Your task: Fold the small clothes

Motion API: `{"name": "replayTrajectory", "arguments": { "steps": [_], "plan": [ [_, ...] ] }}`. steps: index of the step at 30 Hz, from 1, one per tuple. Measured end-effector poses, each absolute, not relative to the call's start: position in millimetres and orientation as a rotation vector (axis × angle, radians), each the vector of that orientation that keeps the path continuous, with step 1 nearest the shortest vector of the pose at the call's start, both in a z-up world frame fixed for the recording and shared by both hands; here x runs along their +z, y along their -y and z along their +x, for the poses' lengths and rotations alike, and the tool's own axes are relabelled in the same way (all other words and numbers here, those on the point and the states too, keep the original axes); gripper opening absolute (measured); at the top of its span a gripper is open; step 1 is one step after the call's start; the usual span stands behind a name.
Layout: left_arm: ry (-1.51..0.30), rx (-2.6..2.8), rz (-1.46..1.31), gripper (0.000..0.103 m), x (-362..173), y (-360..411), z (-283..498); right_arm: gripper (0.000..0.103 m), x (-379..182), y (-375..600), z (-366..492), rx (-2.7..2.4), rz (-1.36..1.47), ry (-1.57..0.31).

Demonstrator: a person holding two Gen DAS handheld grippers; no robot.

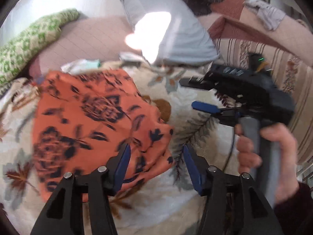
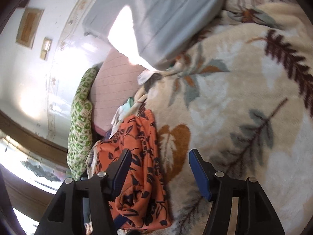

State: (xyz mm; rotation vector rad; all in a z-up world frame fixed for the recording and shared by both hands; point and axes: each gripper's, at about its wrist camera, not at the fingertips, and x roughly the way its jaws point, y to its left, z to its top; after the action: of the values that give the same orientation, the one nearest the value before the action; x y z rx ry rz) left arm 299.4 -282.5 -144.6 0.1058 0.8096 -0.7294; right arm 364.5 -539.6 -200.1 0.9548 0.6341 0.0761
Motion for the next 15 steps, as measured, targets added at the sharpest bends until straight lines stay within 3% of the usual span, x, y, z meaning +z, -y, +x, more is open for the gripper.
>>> {"name": "replayTrajectory", "arguments": {
  "steps": [4, 9, 15],
  "plan": [
    [-0.679, -0.606, 0.122, 0.072, -112.3, 225.5, 311.7, 0.064, -176.9, 514.2, 387.0, 0.14, 0.812, -0.645],
    [-0.708, -0.436, 0.135, 0.072, -121.6, 186.6, 363.5, 0.058, -137.8, 478.8, 413.5, 0.229, 0.708, -0.593],
    [-0.821, -0.394, 0.215, 0.072, -161.1, 189.5, 395.8, 0.057, -146.3, 434.3, 471.8, 0.307, 0.704, -0.721]
  ]
}}
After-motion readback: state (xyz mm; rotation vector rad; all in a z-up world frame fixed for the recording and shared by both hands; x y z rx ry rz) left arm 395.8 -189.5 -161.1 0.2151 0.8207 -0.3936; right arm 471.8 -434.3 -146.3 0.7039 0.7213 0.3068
